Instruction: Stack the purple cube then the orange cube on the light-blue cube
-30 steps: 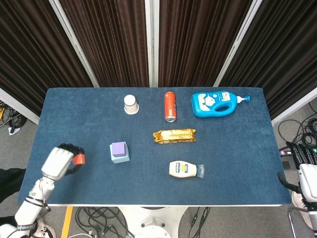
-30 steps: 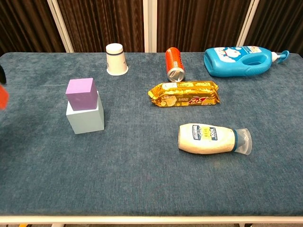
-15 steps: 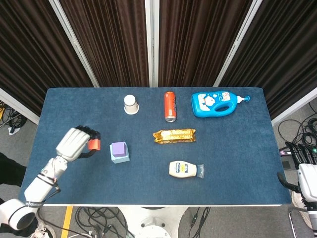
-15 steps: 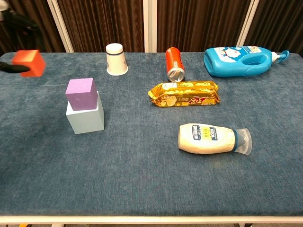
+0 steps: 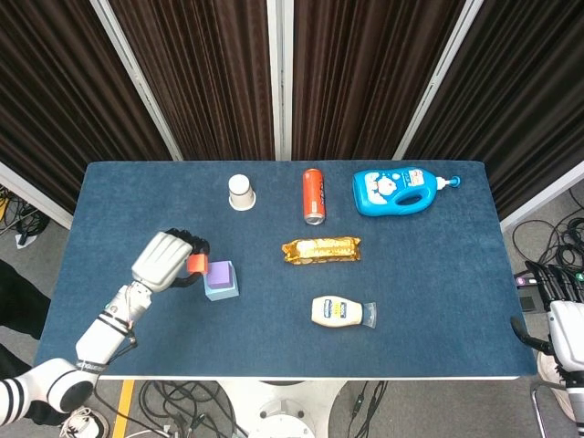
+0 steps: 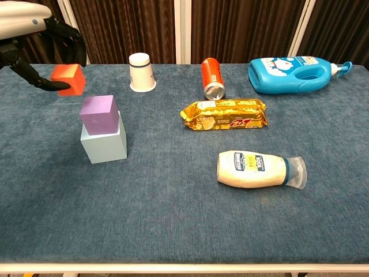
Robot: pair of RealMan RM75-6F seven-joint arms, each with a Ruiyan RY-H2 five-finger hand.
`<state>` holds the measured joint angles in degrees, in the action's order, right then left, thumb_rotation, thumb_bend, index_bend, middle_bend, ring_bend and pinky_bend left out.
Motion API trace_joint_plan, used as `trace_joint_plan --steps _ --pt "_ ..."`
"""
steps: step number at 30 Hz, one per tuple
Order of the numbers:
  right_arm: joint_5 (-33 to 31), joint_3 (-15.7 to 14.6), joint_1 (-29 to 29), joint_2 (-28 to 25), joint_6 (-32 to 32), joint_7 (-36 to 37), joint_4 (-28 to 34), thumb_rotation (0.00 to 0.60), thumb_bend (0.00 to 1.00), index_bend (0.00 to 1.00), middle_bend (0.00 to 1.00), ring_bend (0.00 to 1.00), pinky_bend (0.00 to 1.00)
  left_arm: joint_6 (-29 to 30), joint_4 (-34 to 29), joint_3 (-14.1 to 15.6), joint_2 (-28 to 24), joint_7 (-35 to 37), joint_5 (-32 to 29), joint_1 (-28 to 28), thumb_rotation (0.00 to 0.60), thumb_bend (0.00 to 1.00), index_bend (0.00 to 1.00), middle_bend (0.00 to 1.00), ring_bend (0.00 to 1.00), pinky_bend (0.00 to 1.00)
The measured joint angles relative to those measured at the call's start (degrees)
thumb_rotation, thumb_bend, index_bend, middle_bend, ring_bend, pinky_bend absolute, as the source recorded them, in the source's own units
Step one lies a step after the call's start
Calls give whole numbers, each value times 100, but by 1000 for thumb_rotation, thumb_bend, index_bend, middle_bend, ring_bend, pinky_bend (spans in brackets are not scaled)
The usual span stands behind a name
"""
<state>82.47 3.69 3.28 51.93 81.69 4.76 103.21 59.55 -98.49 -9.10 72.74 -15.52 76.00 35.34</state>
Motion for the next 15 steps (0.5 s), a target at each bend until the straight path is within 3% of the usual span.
trace_joint_plan --steps 15 --pt "-12 3 1 -5 1 -2 3 600 230 39 89 0 0 -243 -412 -127 214 -612 -1163 284 600 334 485 640 432 438"
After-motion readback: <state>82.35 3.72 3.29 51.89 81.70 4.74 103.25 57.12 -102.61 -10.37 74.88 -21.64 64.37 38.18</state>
